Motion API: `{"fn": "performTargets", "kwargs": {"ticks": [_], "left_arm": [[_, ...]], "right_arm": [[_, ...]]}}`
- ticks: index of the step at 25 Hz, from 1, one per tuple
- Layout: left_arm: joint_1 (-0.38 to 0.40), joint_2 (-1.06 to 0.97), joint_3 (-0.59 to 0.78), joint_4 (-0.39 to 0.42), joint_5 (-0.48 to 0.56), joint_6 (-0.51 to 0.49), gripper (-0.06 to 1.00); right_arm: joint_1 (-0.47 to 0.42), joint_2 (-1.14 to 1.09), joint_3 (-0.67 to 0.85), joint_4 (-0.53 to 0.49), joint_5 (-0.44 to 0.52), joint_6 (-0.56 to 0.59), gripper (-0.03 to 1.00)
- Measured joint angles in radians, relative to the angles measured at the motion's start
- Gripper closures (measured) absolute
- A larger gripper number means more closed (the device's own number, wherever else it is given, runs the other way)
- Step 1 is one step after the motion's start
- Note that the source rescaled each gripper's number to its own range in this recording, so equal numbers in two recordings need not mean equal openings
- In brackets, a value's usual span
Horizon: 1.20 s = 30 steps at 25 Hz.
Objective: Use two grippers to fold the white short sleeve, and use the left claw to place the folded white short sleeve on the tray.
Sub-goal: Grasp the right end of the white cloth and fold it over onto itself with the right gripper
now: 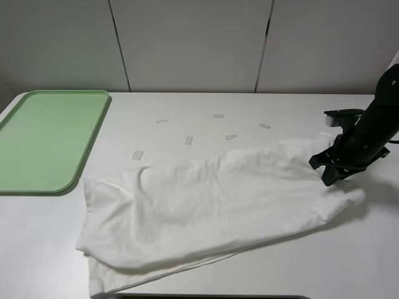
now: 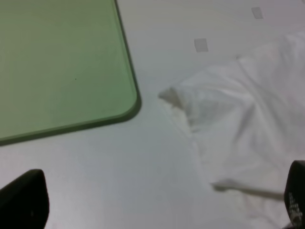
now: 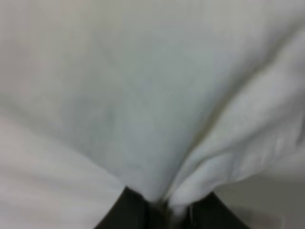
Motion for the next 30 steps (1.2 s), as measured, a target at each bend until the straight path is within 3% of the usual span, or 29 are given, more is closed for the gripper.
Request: {"fn": "performTargets", "kwargs": {"ticks": [4,10,16,22,30], "left_arm": [[0.0,0.0,0.0,0.0,0.0,0.0,-0.06],[0.0,0.0,0.0,0.0,-0.001,0.0,-0.06],[0.0,0.0,0.0,0.0,-0.001,0.0,-0.06],[0.0,0.0,0.0,0.0,-0.001,0.0,-0.06],[0.0,0.0,0.0,0.0,-0.001,0.0,-0.06]], "right_arm": [[0.025,-0.089,0.001,-0.214,-0.028,0.229,0.83],[0.042,-0.143,0.001,-0.389,-0.036,0.428,0.83],[0.042,-0.145,0.001,-0.459,-0.037,0.523,0.83],[0.121,-0.185,0.0,-0.535,-0.02,0.59,0.83],[0.253,-0.196,-0.002,-0.761,0.1,0.811,0.83]]}}
